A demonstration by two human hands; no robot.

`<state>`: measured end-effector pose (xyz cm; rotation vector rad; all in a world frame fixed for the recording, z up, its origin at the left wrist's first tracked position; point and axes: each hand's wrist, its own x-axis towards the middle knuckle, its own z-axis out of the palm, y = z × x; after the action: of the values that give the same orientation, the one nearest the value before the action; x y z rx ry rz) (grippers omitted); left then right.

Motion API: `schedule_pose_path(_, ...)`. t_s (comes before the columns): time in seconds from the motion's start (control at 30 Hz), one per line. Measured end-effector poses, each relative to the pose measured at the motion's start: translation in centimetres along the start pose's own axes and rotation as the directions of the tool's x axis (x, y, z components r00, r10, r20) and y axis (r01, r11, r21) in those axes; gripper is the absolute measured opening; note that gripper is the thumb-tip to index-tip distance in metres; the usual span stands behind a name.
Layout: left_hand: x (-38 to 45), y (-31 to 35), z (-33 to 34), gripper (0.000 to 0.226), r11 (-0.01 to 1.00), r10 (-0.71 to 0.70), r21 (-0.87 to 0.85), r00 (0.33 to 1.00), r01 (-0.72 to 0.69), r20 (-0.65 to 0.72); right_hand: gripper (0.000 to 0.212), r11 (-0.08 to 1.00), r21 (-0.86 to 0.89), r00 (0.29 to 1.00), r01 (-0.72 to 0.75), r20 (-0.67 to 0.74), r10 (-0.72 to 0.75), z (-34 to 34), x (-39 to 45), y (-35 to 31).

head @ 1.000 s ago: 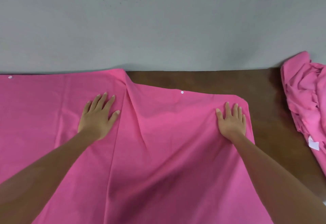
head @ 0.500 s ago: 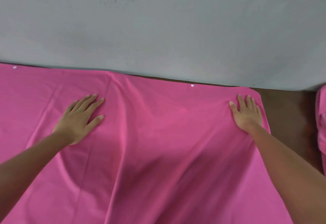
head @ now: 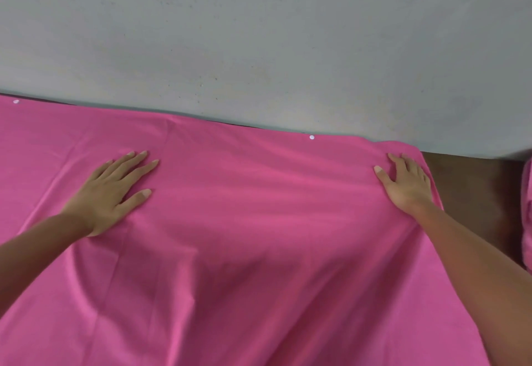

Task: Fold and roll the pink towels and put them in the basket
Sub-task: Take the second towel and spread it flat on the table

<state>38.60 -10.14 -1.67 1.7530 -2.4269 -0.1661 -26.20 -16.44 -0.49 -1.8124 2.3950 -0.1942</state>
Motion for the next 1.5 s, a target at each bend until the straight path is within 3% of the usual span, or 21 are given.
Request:
schedule_pose_path(0.17,0.0,-0.1,0.1,0.066,1.000,-0.004,0.001,1.000,0.004,-0.001,0.091,1.000,0.012,0.988,0.002,-0.156,0.000,-0.8,0.3,-0.1)
schedule_pose_path(0.3,0.2,-0.2,-0.2,0.066,1.000,0.007,0.001,1.000,-0.007,0.014,0.098,1.000,0.021,0.999,-0.013,-0.050,0.014,-0.2,1.1,0.8)
schedule_pose_path(0.47,0.5,-0.3,-0.4,0.067,1.000,0.021,0.023,0.999,-0.022,0.027,0.080,0.998,0.018,0.998,-0.058,-0.031,0.058,-0.3,0.8,1.3)
schedule_pose_path(0.67,0.3,-0.1,-0.2,0.070,0.994,0.007,0.106,0.999,-0.011,0.043,0.083,0.998,0.058,0.998,-0.034,-0.055,0.037,-1.3,-1.3,0.9)
schedule_pose_path(0.83,-1.2,3.7,-0.2,0.061,0.981,-0.142,0.128,0.989,0.147,-0.047,0.078,0.997,0.074,0.992,0.000,-0.125,0.009,-1.4,-8.2,1.5)
schedule_pose_path(1.03,-7.9,11.1,-0.5,0.076,0.990,-0.139,0.019,0.988,0.140,-0.068,0.069,0.990,0.138,0.984,-0.009,-0.176,0.034,-0.5,-20.2,2.2)
schedule_pose_path(1.1,-11.1,13.3,-0.1,0.081,0.988,-0.155,-0.027,0.986,0.153,-0.068,0.073,0.987,0.157,0.981,-0.026,-0.188,0.056,0.1,-24.6,2.6)
schedule_pose_path(1.23,-18.0,16.9,1.0,0.068,0.967,-0.248,-0.090,0.961,0.238,-0.125,0.086,0.984,0.176,0.970,-0.021,-0.235,0.063,1.2,-32.4,3.1)
schedule_pose_path(1.37,-24.2,19.1,2.0,0.078,0.922,-0.377,-0.135,0.921,0.363,-0.100,0.083,0.990,0.132,0.984,-0.047,-0.166,0.069,2.0,-38.4,3.1)
schedule_pose_path(1.5,-26.8,19.3,2.3,0.092,0.951,-0.310,-0.022,0.945,0.310,-0.107,0.081,0.999,0.026,0.992,-0.047,-0.114,0.049,2.1,-41.3,4.7)
